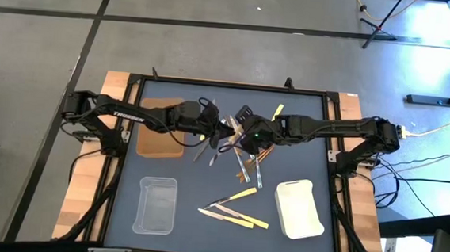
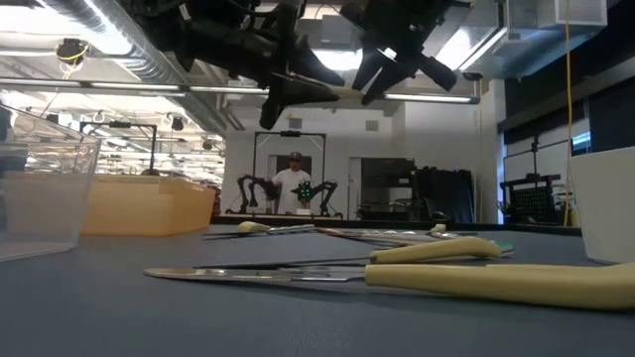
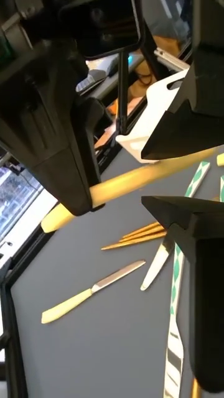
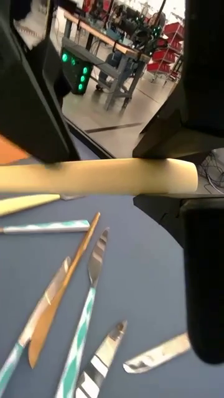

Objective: Sort silverware by color (type)
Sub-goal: Put the yellow knife into the orange bin, then put the green knife into the transparent bin

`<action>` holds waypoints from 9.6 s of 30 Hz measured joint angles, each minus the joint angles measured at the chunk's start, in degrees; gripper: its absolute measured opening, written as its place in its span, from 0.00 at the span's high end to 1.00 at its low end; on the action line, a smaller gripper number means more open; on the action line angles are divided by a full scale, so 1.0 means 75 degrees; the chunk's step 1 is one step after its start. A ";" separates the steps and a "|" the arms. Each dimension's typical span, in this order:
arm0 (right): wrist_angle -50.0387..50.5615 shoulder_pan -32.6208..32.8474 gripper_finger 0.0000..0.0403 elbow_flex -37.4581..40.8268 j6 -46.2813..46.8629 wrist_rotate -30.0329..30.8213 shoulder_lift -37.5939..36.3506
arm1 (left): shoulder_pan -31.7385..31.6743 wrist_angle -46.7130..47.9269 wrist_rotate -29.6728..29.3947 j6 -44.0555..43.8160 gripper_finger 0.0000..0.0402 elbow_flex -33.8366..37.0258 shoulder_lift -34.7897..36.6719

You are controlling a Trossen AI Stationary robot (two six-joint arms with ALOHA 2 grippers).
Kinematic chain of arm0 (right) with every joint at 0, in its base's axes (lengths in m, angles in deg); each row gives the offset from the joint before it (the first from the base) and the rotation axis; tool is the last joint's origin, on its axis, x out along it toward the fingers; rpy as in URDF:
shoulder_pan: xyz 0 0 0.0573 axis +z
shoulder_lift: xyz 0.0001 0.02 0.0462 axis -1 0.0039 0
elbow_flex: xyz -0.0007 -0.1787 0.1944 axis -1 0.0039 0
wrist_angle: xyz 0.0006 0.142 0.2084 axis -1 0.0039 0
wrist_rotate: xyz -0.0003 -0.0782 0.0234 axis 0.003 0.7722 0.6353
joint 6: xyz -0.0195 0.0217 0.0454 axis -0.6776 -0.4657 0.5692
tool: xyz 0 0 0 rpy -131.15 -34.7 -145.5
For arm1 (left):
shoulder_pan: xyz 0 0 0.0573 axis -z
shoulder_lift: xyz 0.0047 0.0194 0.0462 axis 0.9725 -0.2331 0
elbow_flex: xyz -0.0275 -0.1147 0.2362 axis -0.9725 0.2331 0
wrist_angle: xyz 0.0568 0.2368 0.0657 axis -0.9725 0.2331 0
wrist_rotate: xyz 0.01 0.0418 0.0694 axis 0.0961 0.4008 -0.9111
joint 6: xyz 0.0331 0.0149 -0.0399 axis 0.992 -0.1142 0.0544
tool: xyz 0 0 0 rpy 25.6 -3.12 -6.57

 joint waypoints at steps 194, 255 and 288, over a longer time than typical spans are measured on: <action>0.1284 -0.0007 0.51 0.0001 0.3494 -0.1352 -0.0287 | -0.1361 0.5686 -0.3096 -0.0586 0.67 0.4025 0.4284; 0.2963 -0.0009 0.52 0.0001 0.5009 -0.1345 -0.1445 | -0.0970 0.7741 -0.2418 0.0723 0.68 -0.2220 0.1182; 0.3642 -0.1778 0.52 0.0004 0.5603 -0.2976 -0.2353 | -0.0973 0.7156 -0.1861 0.1684 0.68 -0.3386 -0.2488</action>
